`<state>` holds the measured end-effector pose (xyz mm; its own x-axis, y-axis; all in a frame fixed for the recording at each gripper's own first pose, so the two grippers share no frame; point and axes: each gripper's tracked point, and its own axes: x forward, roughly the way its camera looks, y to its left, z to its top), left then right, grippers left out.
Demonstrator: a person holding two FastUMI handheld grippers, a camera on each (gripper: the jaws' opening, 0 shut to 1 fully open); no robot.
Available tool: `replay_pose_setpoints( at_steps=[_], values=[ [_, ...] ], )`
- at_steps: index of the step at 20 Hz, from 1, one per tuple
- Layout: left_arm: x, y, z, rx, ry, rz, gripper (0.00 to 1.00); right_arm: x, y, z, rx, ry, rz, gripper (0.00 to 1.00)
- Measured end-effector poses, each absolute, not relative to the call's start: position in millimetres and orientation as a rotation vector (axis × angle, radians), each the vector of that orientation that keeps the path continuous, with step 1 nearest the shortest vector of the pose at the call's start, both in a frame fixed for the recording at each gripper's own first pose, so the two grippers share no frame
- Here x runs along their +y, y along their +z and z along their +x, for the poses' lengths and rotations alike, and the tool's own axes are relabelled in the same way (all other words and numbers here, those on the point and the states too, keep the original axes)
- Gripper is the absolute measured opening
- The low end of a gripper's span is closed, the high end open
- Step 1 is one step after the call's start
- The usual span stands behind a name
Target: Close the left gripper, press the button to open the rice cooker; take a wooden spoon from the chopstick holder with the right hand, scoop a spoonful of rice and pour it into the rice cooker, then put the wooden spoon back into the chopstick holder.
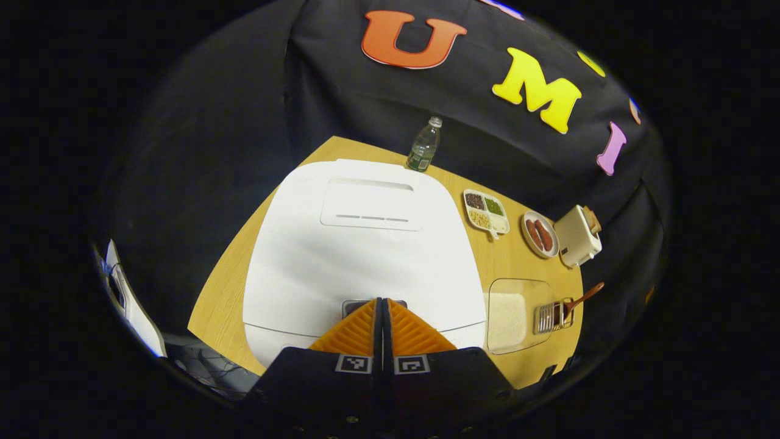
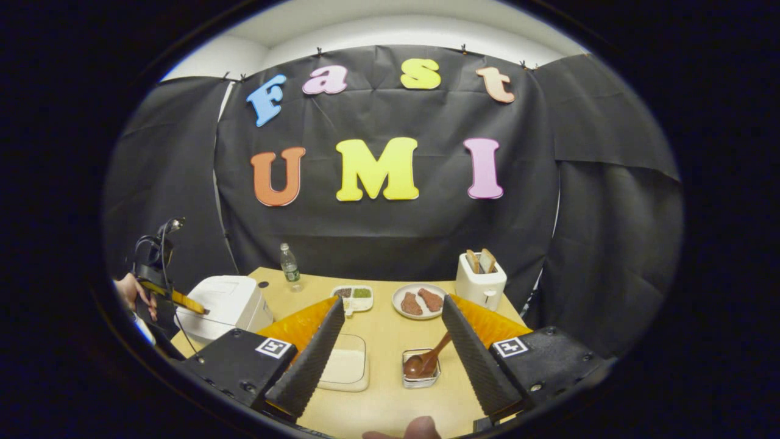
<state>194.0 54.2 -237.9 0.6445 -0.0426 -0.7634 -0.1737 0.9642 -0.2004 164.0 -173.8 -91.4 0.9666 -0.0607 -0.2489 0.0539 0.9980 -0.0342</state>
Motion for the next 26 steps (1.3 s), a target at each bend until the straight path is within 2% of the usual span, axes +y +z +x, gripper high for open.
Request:
replay_pose_setpoints(
  at_steps=[3,5,7,8,9,15,16,17,18,19,26],
  values=[
    [55,-192,204,0.685,0.07,-0.266,0.01,-179,-82,158,0.236,-0.07,-0.04,1.0],
    [52,-157,216,0.566,0.07,-0.221,0.07,-181,-75,155,0.222,-0.075,-0.053,1.0],
    [51,-123,231,0.453,0.075,-0.175,0.27,-183,-71,152,0.216,-0.078,-0.062,1.0],
    [53,-111,236,0.415,0.085,-0.161,0.45,-184,-69,151,0.214,-0.084,-0.064,1.0],
    [51,-96,235,0.387,0.084,-0.16,0.48,-183,-68,150,0.213,-0.082,-0.062,1.0],
    [46,-35,219,0.21,0.067,-0.165,0.52,-179,-64,134,0.196,-0.086,-0.04,1.0],
    [46,-26,213,0.183,0.069,-0.15,0.65,-180,-65,131,0.197,-0.085,-0.037,1.0],
    [45,-18,207,0.159,0.07,-0.132,0.74,-181,-65,129,0.199,-0.088,-0.035,1.0],
    [44,-8,198,0.139,0.069,-0.117,0.89,-184,-66,127,0.199,-0.092,-0.032,1.0],
    [40,0,190,0.12,0.067,-0.107,0.93,-186,-66,127,0.203,-0.098,-0.028,1.0],
    [12,27,140,0.045,0.047,-0.05,0.94,-202,-72,116,0.202,-0.128,-0.015,1.0]
  ],
)
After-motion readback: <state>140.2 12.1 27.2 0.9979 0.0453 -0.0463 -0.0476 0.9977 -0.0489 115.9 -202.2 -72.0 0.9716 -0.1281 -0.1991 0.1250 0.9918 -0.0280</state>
